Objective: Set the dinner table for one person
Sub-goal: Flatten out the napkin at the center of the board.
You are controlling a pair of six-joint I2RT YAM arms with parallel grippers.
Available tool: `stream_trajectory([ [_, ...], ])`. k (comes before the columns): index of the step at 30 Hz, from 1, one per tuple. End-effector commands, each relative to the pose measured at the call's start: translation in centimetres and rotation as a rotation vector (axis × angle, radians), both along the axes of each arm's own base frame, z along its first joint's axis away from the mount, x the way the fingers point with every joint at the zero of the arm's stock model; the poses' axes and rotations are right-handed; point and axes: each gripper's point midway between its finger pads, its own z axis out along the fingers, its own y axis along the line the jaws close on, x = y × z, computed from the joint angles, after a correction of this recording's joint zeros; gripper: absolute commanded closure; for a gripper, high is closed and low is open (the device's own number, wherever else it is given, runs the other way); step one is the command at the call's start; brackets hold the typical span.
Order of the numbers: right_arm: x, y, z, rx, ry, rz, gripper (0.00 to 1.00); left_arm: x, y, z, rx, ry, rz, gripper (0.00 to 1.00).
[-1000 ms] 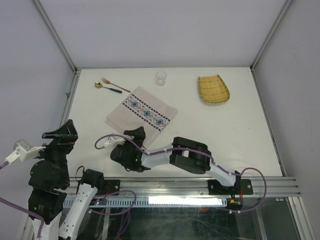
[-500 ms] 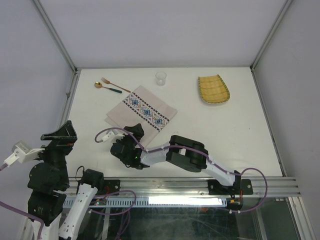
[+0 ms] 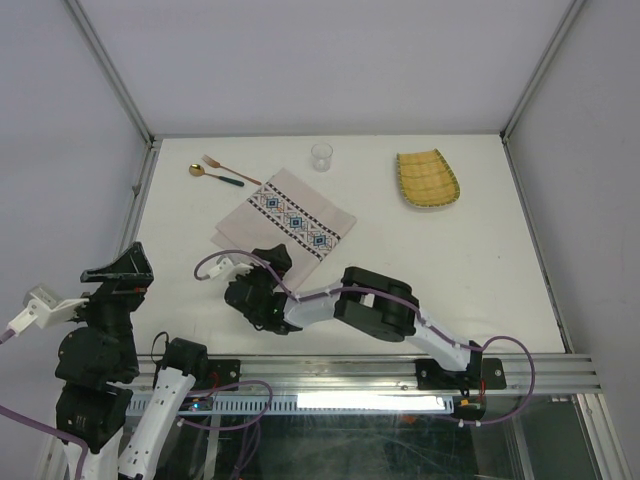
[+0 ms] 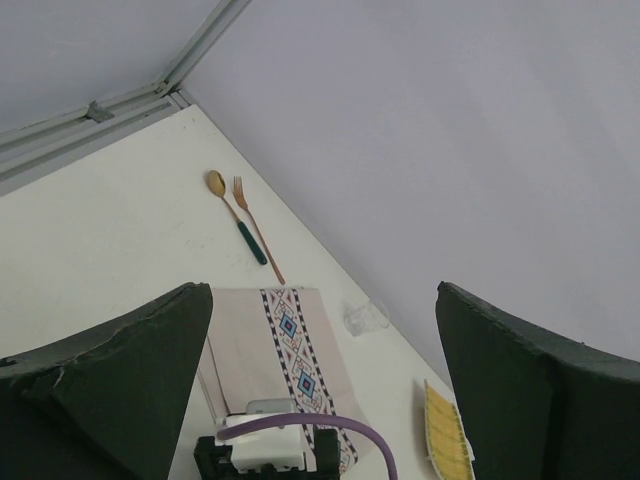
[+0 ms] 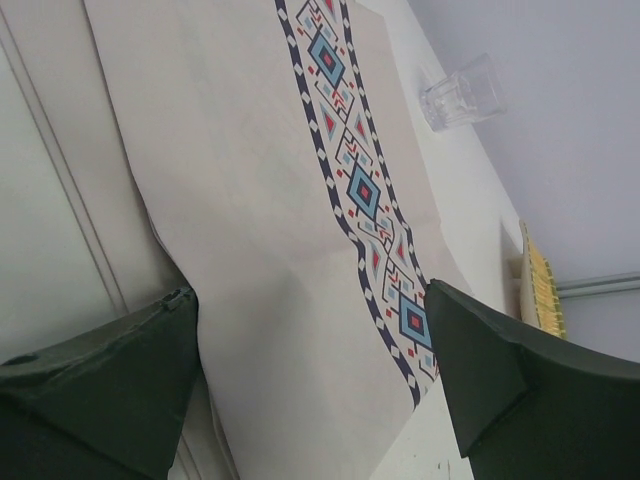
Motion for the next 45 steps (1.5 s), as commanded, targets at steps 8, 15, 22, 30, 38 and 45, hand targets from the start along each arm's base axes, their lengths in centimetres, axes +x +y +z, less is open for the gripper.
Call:
stream_trajectory([
  [8, 1.5, -2.1, 3.2, 0.042, -0.009, -0.048, 0.08, 0.1, 0.2, -0.9, 0.009, 0.014, 0.016, 0.01],
  [15, 1.6, -2.1, 5.7, 0.083, -0.020, -0.049, 0.08, 0.3, 0.1, -1.1, 0.004, 0.018, 0.011, 0.01],
  [22, 1.4, -2.7, 6.9, -0.038, 0.011, -0.049, 0.08, 0.3, 0.1, -1.3, 0.003, 0.021, 0.011, 0.01],
  [30, 1.4, -2.9, 8.4, -0.028, 0.008, -0.050, 0.08, 0.3, 0.0, -1.2, 0.002, 0.019, 0.009, 0.01],
  [38, 1.4, -3.2, 9.2, -0.018, 0.006, -0.052, 0.08, 0.6, -0.2, -1.6, -0.002, 0.026, -0.002, 0.01],
  [45, 1.6, -3.5, 8.5, -0.054, 0.015, -0.057, 0.08, 0.7, -0.3, -1.9, -0.001, 0.032, -0.005, 0.01],
])
